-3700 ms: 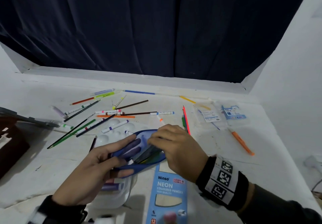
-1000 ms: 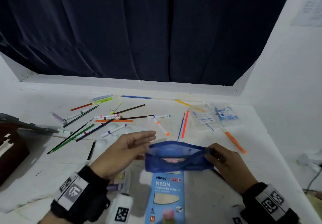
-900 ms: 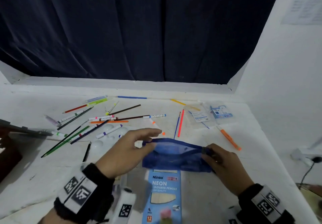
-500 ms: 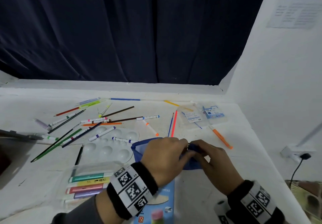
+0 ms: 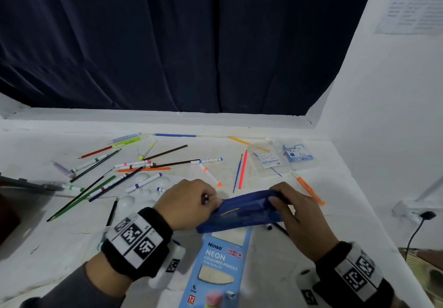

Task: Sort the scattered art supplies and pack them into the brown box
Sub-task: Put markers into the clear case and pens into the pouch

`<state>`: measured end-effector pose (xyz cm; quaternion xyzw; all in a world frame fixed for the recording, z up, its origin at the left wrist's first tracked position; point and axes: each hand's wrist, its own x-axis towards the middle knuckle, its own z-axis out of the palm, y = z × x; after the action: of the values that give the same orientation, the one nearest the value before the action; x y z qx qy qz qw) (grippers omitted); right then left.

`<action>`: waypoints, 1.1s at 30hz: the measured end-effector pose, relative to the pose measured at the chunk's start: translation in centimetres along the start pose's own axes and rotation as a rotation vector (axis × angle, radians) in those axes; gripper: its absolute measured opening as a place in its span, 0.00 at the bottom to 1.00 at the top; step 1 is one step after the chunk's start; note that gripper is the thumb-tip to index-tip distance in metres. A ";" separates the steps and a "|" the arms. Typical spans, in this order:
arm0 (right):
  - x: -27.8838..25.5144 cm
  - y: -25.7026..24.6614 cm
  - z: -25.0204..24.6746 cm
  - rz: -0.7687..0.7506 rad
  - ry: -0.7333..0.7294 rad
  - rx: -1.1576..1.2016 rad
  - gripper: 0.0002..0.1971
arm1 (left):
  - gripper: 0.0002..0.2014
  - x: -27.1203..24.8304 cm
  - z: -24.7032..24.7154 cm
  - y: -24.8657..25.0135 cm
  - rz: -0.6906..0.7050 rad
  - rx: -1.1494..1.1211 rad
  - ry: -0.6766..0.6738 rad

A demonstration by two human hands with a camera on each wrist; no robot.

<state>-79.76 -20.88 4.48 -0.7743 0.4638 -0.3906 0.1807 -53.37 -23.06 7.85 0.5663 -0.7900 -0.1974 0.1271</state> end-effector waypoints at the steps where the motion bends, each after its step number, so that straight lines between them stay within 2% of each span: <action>1: 0.0 0.1 0.1 0.007 0.003 0.002 0.06 | 0.19 -0.3 -0.2 -0.6 -0.018 0.009 0.007; 11: -0.4 1.7 -0.2 0.092 0.020 0.005 0.07 | 0.17 -2.9 -2.3 -5.1 -0.232 0.080 0.083; 18: -0.4 1.9 1.1 0.159 -0.089 -0.031 0.14 | 0.15 -3.3 -1.0 -5.5 -0.228 0.127 0.078; 20: -0.1 1.6 1.2 0.157 -0.180 -0.047 0.13 | 0.16 -3.6 -0.4 -5.4 -0.214 0.107 0.070; 23: 0.8 0.8 1.8 0.104 -0.419 -0.194 0.07 | 0.19 -4.0 -0.1 -5.1 -0.207 0.042 0.076; 25: 1.7 0.4 2.7 0.084 -0.531 -0.283 0.08 | 0.20 -4.2 -0.2 -4.9 -0.208 0.011 0.085; 27: 2.6 0.0 3.6 0.092 -0.527 -0.340 0.06 | 0.21 -4.4 -0.2 -4.6 -0.215 -0.005 0.090; 30: 3.2 -0.1 4.4 0.083 -0.399 -0.331 0.10 | 0.19 -5.2 -0.3 -4.8 -0.214 -0.046 0.123; 33: 3.5 -1.2 5.0 0.035 -0.301 -0.233 0.09 | 0.16 -6.6 -1.0 -5.5 -0.182 -0.164 0.351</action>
<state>-74.22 -23.67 3.63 -0.8315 0.4871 -0.2108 0.1640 -46.16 -18.50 6.43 0.6487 -0.6829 -0.1698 0.2899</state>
